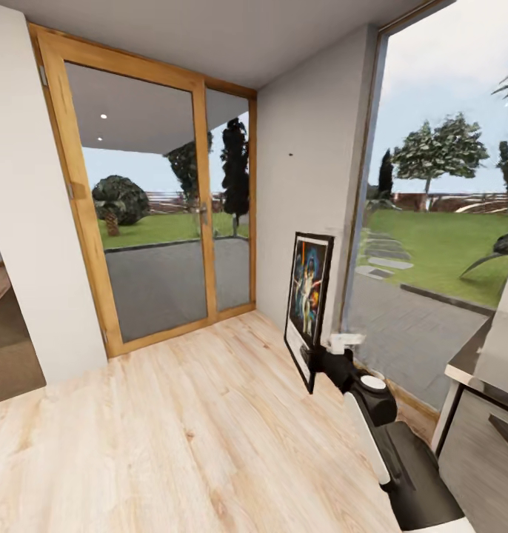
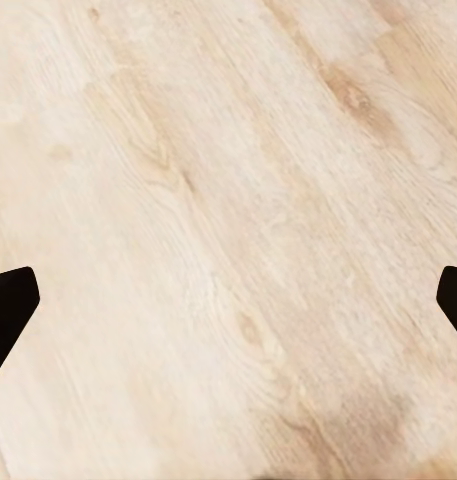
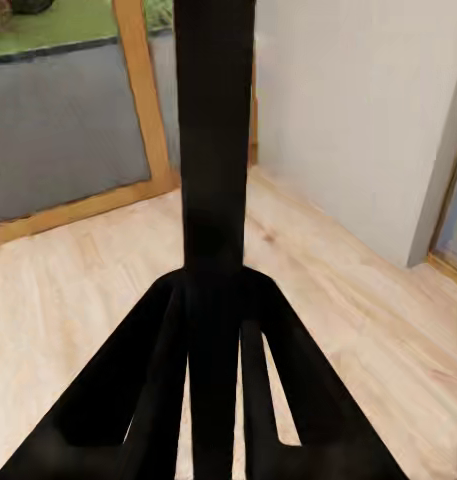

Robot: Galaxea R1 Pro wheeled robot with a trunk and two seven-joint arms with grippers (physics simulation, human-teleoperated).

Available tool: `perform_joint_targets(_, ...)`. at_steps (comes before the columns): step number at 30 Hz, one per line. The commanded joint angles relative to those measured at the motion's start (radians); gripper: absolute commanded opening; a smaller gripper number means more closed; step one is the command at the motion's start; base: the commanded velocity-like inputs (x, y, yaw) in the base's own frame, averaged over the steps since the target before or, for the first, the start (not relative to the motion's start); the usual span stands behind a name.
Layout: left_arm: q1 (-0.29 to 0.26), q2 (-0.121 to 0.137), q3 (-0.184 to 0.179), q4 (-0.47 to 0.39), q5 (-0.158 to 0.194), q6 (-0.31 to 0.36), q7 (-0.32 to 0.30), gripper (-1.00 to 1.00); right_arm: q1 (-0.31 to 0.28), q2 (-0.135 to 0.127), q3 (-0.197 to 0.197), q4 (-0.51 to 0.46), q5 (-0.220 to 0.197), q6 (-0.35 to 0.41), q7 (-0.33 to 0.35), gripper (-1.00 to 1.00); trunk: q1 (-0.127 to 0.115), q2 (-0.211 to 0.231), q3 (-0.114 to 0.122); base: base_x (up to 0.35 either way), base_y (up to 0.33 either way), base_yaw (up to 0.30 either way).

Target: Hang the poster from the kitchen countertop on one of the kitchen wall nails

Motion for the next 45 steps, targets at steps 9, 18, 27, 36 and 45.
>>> perform_joint_targets(9, 0.000, -0.002, -0.003, -0.003, 0.002, -0.002, -0.001, 1.00, 0.198, -0.118, -0.036, 0.006, -0.008, -0.266, 0.357, -1.00, 0.000, -0.001, -0.005, 0.000, 0.001, 0.000)
perform_joint_targets(18, 0.000, -0.002, -0.001, -0.003, 0.002, -0.002, -0.001, 1.00, 0.200, -0.144, -0.038, 0.019, -0.010, -0.266, 0.388, -1.00, 0.000, -0.001, -0.020, 0.000, 0.000, 0.000)
perform_joint_targets(27, 0.000, -0.002, -0.002, -0.004, 0.002, -0.002, -0.001, 1.00, 0.200, -0.146, -0.098, 0.037, -0.010, -0.267, 0.441, -1.00, -0.015, 0.027, -0.022, 0.000, 0.000, 0.000)
perform_joint_targets(36, 0.000, -0.002, -0.003, -0.004, 0.002, -0.002, -0.002, 1.00, 0.200, -0.146, -0.109, 0.038, -0.010, -0.267, 0.466, -1.00, -0.050, 0.090, -0.008, 0.000, 0.000, 0.000)
perform_joint_targets(45, 0.000, -0.002, -0.003, -0.004, 0.002, -0.001, -0.002, 1.00, 0.200, -0.146, -0.110, 0.040, -0.010, -0.267, 0.467, -1.00, -0.084, 0.153, 0.006, 0.000, 0.000, 0.000)
